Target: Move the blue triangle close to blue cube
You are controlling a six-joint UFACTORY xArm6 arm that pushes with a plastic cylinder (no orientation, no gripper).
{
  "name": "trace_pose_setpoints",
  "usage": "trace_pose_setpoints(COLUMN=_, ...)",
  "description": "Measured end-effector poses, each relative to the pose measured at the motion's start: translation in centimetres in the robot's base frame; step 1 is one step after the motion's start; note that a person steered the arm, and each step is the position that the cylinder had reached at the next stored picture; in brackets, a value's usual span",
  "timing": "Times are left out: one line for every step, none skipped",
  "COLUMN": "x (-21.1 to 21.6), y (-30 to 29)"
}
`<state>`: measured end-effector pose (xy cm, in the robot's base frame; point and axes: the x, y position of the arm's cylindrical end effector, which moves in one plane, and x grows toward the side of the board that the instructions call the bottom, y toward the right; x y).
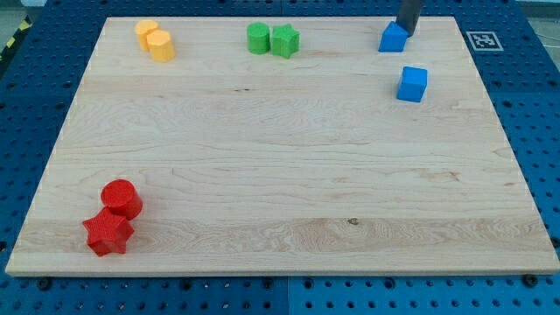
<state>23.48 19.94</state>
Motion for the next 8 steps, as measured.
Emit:
trace_pose_setpoints(x=0.9, y=0.0)
trace_pose_setpoints(x=1.1, y=0.0)
trace_pose_setpoints(x=-0.8, y=-0.3)
trace_pose_setpoints(x=-2.2, y=-1.4)
trace_pose_setpoints(x=-1.2, y=-2.5)
trace_pose_setpoints(x=-0.5, y=-2.5)
trace_pose_setpoints(x=-0.3, y=-2.4)
trace_pose_setpoints(x=0.3, y=-2.1)
